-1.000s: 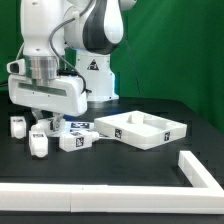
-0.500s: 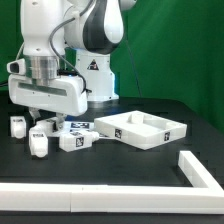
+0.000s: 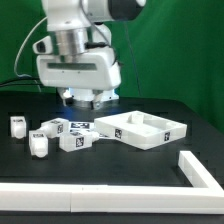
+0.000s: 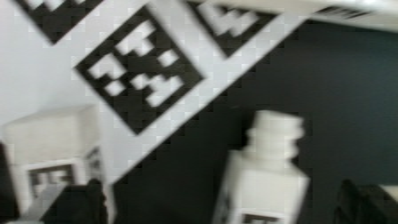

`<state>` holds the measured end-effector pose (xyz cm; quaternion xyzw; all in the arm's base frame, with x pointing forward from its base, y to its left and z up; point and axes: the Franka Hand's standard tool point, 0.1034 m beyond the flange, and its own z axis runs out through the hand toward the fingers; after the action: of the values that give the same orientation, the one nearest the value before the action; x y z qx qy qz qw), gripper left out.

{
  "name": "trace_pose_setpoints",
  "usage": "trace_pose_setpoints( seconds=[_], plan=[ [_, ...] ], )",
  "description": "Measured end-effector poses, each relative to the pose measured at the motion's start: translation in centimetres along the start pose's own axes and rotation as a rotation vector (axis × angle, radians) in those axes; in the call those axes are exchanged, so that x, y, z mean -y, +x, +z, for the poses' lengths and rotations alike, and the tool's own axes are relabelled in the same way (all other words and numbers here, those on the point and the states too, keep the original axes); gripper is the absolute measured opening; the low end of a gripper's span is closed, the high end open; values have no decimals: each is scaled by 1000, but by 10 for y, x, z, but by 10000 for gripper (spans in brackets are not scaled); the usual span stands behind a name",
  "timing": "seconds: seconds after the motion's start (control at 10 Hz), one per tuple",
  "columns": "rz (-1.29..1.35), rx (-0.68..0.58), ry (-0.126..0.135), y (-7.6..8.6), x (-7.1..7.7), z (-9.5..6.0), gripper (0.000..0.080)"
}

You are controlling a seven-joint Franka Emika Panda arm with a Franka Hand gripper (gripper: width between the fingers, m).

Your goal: Assemble one leg

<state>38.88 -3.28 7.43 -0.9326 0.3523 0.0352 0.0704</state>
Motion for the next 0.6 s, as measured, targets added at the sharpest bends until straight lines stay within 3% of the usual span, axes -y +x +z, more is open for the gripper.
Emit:
trace_pose_setpoints(
  seconds=[0.1,0.4,0.5,0.6],
  plan=[
    [-20,2,-7,-7,5,6,649],
    [-81,-2,-12,-5,2,5,649],
    [-238,-24,-56,-14,15,5,649],
    [-419,-33,-69,-19,27,4,649]
  ],
)
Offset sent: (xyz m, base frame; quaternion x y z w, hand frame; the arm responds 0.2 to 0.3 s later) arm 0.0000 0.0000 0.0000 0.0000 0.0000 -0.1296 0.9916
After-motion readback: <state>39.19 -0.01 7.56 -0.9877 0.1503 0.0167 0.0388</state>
